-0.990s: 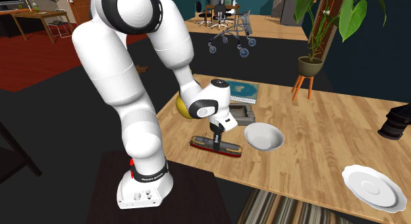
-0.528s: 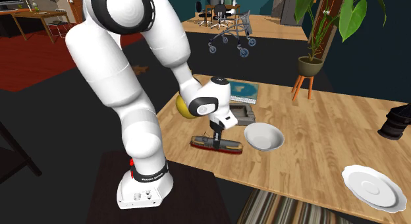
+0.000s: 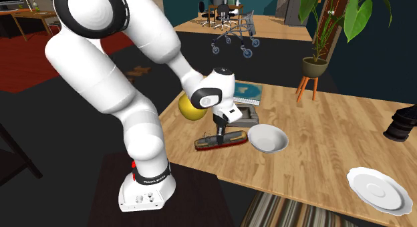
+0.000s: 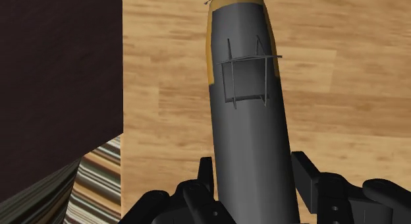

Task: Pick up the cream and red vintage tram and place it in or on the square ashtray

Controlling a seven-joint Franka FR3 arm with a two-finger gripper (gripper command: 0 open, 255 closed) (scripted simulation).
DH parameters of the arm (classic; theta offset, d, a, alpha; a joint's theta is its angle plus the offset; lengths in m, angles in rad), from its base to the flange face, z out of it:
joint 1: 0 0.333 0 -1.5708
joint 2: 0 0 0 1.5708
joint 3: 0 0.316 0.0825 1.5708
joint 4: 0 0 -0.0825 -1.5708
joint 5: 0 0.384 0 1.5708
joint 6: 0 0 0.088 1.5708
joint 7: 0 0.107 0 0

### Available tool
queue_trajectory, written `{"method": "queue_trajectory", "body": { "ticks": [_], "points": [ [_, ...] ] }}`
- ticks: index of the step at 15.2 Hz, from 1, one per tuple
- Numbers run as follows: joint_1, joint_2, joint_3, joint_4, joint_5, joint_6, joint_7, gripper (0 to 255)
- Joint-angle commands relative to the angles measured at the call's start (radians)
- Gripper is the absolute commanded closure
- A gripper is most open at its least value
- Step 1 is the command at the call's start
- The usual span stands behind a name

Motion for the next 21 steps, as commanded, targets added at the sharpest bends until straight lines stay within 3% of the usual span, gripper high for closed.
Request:
{"method": "queue_trajectory", "body": {
  "ticks": [1,12,17,21],
  "points": [
    [-0.001,-0.041,-0.003,0.007,-0.005,-0.048,0.003,255],
    [-0.007,-0.222,-0.024,0.063,-0.033,-0.284,0.017,255],
    [-0.005,-0.011,0.06,0.225,-0.038,-0.226,0.115,255],
    [-0.021,0.143,0.122,0.366,-0.082,-0.207,0.205,255]
  ]
}}
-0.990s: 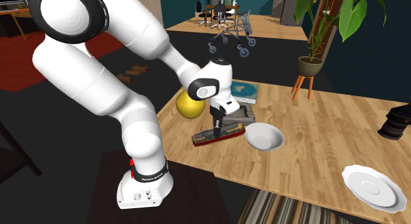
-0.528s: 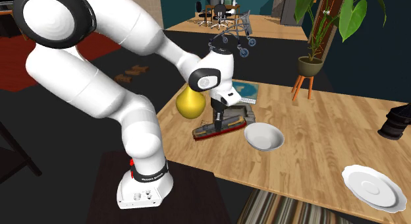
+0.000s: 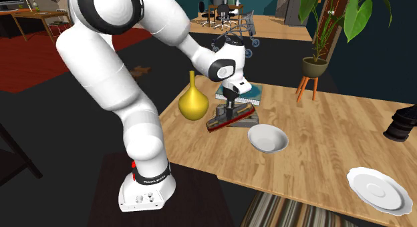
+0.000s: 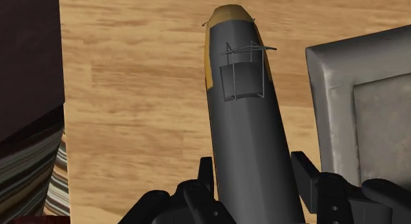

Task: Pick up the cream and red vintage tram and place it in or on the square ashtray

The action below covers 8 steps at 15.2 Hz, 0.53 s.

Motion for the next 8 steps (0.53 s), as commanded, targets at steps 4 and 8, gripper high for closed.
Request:
{"method": "queue_trajectory", "body": {
  "ticks": [4,8],
  "points": [
    [-0.017,0.194,0.07,0.19,-0.091,0.006,0.132,255],
    [-0.01,0.343,0.1,0.354,-0.188,-0.018,0.241,255]
  ]
}}
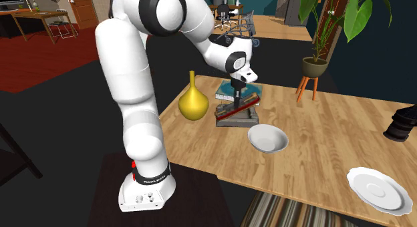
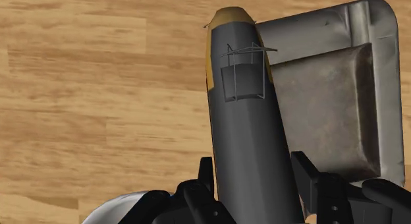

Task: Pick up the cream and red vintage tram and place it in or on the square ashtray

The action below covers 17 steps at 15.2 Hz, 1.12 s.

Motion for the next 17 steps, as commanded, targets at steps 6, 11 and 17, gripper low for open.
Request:
{"method": "queue_trajectory", "body": {
  "ticks": [6,11,17],
  "points": [
    [0.067,0.263,0.008,0.322,-0.164,-0.086,0.171,255],
    [0.083,0.315,-0.004,0.333,-0.195,-0.05,0.194,255],
    [0.096,0.37,-0.021,0.317,-0.231,0.015,0.216,255]
  ]
}}
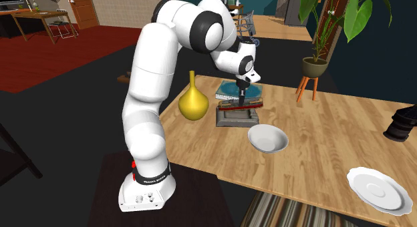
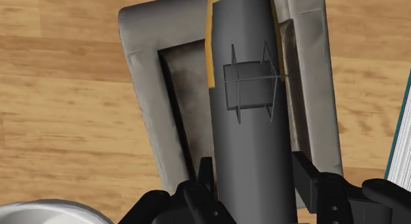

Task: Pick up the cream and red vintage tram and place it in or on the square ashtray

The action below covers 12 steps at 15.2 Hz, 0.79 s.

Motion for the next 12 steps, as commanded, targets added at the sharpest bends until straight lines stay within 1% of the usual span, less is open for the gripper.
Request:
{"method": "queue_trajectory", "body": {
  "ticks": [1,3,11,12],
  "points": [
    [0.005,0.018,-0.006,-0.006,-0.012,0.022,0.008,255],
    [0.012,0.042,-0.015,-0.01,-0.027,0.048,0.018,255],
    [0.012,0.042,-0.015,-0.01,-0.027,0.048,0.018,255],
    [0.012,0.042,-0.015,-0.01,-0.027,0.048,0.018,0]
  ]
}}
